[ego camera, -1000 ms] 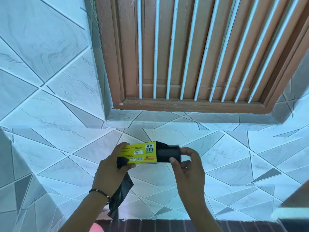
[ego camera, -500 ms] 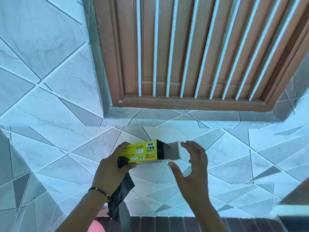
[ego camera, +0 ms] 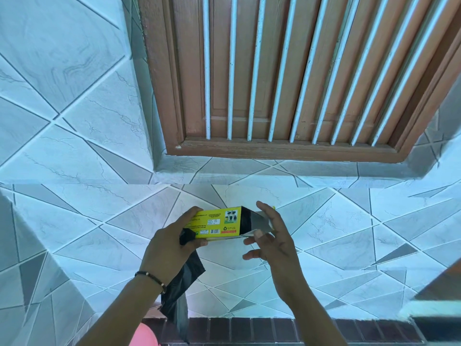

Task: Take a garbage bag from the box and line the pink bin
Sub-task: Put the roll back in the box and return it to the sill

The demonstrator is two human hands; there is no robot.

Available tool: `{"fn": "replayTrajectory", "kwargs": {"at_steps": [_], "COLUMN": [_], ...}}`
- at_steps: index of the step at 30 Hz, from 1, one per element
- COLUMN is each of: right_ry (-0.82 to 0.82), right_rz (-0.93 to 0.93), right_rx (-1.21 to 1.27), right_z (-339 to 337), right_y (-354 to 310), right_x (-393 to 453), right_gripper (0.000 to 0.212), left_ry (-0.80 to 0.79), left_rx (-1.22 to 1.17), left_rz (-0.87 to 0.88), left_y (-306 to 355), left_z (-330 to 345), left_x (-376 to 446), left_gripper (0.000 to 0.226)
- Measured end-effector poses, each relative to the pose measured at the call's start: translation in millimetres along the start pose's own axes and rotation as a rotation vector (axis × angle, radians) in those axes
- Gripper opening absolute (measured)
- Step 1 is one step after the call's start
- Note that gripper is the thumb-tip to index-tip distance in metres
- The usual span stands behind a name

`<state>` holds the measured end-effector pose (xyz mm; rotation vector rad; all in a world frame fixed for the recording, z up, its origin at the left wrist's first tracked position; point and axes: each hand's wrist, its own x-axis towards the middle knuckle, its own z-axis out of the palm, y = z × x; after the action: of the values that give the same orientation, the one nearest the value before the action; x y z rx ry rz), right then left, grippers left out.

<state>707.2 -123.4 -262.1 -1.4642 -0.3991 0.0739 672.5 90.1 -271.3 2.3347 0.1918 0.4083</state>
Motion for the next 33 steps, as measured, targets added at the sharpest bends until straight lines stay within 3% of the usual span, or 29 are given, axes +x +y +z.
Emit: {"fn": "replayTrajectory", "kwargs": {"at_steps": [4,9,15,21,28,33], "right_ry": [-0.055,0.048,-0.064,0.036,0.209,0.185], "right_rz": [-0.033,-0.037,-0.096,-0.091,-0.059,-0.042], "right_rx": [-0.165,-0.121,-0.372,-0.304,-0.347,-0.311], "right_z": [-2.8,-1.8,16.9,22.6,22.7,21.7], "right_y": [6.1,7.6,11.4,11.9,10.1,6.6], "right_x": [-1.0,-0.4,-7.9,-11.9,-8.4,-1.4], "right_gripper": [0.03,0.014,0.057,0.064,0.028,0.03], "left_ry": [0.004,-0.027,-0.013,0.002,0.008,0.007], "left_rx": [0.015,0.057,0.1,0.091,0.025,0.003], "left_rz": [0.027,0.061,0.06,0.019,-0.023,-0.027], "left_y": [-3.2,-0.5,11.8,14.6,16.3,15.3], "left_z": [-3.5,0.1,9.2,6.1,7.0,7.9], "left_x": [-0.9,-6.5,-12.8,-16.2,-17.7,-14.1], "left_gripper": [0.063,0.064,0.064,0.062,0.062,0.063]}}
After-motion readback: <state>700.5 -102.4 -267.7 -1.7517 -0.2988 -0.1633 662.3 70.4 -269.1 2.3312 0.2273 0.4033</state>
